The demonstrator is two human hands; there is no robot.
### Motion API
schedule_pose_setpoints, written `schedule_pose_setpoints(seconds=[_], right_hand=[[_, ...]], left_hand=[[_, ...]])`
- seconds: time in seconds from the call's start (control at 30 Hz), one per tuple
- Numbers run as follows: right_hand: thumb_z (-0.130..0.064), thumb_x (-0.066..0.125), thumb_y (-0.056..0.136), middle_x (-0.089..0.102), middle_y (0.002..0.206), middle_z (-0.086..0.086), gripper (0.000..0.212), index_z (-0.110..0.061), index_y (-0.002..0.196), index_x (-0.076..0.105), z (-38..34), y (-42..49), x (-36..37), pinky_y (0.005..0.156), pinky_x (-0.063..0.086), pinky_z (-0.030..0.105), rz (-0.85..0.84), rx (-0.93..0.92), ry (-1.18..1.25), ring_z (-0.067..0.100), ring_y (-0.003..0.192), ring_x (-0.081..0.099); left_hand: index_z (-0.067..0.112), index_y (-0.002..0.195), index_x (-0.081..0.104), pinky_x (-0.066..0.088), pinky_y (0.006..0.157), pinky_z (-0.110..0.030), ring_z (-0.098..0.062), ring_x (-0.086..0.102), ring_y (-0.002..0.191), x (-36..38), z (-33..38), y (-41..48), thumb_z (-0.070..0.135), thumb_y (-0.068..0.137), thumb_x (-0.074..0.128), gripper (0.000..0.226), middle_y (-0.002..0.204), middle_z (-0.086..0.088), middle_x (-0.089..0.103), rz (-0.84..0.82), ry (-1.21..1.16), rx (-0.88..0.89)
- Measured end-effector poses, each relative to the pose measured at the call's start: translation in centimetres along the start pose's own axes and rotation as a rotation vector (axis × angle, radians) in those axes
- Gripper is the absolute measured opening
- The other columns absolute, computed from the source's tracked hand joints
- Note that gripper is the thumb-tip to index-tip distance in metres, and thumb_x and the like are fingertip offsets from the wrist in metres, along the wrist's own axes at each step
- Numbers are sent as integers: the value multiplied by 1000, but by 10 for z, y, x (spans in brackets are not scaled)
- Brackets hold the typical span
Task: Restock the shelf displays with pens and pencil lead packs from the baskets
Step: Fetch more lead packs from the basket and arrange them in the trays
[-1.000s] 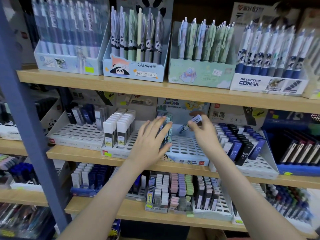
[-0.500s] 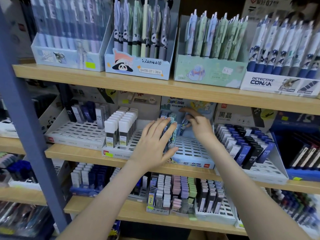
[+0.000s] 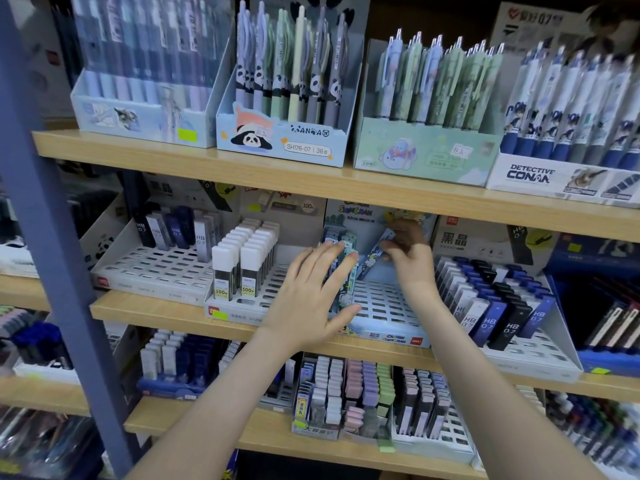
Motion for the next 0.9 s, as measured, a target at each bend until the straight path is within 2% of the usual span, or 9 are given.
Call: schedule_pose_setpoints(seconds=[0.17,0.27,0.33,0.43,0.5,0.6,0.7,0.8,0.9], right_hand=[[11,50,89,59,98,1,33,-15,110,50,2,2,3,60,52,14,-32,0,26,4,79,59],[8,54,88,59,85,-3,35,-19,110,49,3,1,3,66,52,22,-55,3,-4,10,77,60],[5,56,88,59,83,-3,40,-23,115,47,4,0,3,74,50,31,-96,-1,-73,14,79,61],[-1,57,90,61,92,2,53,-27,133,41,5,-3,6,83,50,35,-166,-3,-249,20,90,61],[-5,57,91,57,93,-1,60,-32,139,34,5,-6,8,81,50,33,-182,6,-312,17,90,60],[-10,58,92,53,81,-7,66,-38,141,25,5,-10,9,78,49,33,-200,35,-351,18,85,61],[-10,56,93,54,77,-2,69,-37,143,15,7,-15,12,74,47,33,-236,79,-367,16,78,57],[-8,52,95,55,80,0,66,-35,142,16,7,-15,13,77,47,33,-220,59,-374,14,78,57],[-8,48,97,62,85,7,62,-36,141,16,6,-14,13,70,45,29,-234,48,-389,13,78,58]], left_hand=[[13,142,32,25,110,-45,-29,33,135,0,1,-1,50,95,36,60,143,-11,32,-1,-5,-5],[13,142,31,27,110,-46,-30,33,135,0,1,-1,50,95,37,60,143,-12,33,-5,-5,-11],[13,141,32,28,109,-47,-30,34,135,1,1,-1,49,94,40,61,143,-13,35,-4,-13,-14],[12,141,33,29,109,-48,-31,34,136,1,1,-1,49,94,41,60,142,-15,38,-10,-17,-17],[12,142,32,29,109,-48,-31,34,136,1,1,-1,48,94,41,60,143,-15,37,-12,-20,-19],[12,142,32,28,109,-48,-30,33,136,0,1,-1,48,94,41,60,144,-13,35,-8,-24,-21],[12,142,32,28,110,-47,-30,32,136,0,1,-1,48,94,41,60,144,-13,34,-4,-21,-19],[12,142,31,28,110,-47,-30,32,137,0,1,-2,48,94,41,61,144,-12,32,-5,-18,-19],[13,143,31,27,110,-47,-30,31,137,1,1,-2,48,94,41,61,144,-13,33,-9,-21,-22]])
Point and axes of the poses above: each hand's wrist, its own y-axis towards the middle knuckle, its own x-axis out of the palm, z = x × y, the point moved 3 cm from there along y, towards the middle knuckle
